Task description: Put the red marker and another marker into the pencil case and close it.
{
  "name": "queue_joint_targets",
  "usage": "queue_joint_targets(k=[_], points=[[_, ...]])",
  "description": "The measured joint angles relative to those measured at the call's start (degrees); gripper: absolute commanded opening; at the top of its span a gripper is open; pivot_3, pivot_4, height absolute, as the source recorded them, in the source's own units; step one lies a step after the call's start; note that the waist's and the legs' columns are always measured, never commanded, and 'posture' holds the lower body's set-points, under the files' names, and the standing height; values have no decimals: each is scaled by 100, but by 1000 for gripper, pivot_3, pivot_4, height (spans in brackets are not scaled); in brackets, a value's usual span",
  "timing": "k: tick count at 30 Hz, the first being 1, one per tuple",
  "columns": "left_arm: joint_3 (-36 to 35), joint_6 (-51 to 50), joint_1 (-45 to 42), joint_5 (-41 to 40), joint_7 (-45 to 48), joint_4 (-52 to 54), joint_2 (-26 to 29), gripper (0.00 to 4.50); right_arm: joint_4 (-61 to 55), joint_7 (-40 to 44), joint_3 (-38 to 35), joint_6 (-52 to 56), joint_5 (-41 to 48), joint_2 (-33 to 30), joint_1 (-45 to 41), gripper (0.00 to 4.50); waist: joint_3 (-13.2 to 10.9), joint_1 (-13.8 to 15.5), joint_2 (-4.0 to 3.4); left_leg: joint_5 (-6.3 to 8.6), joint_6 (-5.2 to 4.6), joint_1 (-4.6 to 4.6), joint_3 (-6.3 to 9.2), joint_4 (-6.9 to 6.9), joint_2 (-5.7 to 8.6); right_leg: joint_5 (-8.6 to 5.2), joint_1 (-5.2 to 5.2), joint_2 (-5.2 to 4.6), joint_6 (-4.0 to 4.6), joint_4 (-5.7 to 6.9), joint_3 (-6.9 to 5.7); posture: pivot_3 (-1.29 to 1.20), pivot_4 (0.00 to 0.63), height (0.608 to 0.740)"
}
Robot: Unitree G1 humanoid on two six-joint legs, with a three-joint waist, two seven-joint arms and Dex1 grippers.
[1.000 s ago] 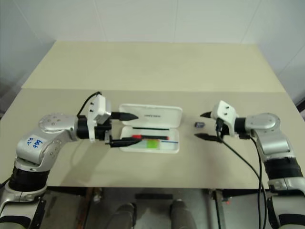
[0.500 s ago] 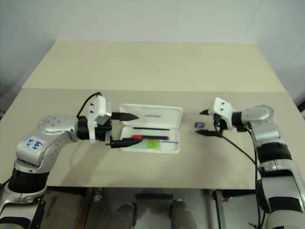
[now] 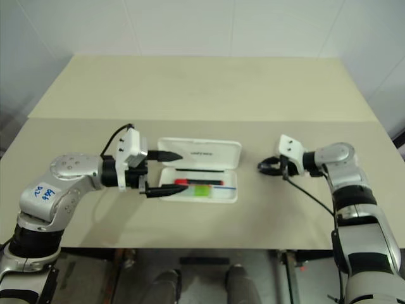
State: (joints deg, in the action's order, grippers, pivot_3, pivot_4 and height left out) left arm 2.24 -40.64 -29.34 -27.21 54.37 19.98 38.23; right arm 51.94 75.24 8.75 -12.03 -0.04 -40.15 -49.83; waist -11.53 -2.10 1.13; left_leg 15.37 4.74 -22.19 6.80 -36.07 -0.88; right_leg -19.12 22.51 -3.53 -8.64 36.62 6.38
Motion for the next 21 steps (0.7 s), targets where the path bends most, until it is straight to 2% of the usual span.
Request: queue_joint_targets(k=[7, 11, 16, 21], points=[[3, 57, -40, 0, 26, -31, -1, 4500, -52, 22, -21, -15, -25, 4, 11, 389, 0, -4, 0, 0, 1, 0, 0, 3, 0, 0, 1, 0, 0, -1, 0, 0, 150, 740], [23, 137, -112, 2, 66, -72, -4, 4500, -643, -42, -144, 197, 73, -67, 377, 389, 0, 1, 0, 0, 1, 0, 1, 7, 0, 0, 2, 1, 0, -3, -1, 0, 150, 740], [80, 252, -139, 17, 131, -236, 1, 4500, -2059, -74, -463, 980, 495, -261, 1097, 389, -4, 29, -7, 0, 0, -3, 1, 7, 0, -1, 4, 0, 0, -4, 0, 0, 150, 740], [118, 360, -137, 38, 205, -304, 13, 4500, -4193, -347, -999, 2258, 1196, -576, 1990, 389, -5, 43, -8, 0, 0, -4, 4, 8, -1, -1, 4, 1, 1, -4, -1, 0, 150, 740]])
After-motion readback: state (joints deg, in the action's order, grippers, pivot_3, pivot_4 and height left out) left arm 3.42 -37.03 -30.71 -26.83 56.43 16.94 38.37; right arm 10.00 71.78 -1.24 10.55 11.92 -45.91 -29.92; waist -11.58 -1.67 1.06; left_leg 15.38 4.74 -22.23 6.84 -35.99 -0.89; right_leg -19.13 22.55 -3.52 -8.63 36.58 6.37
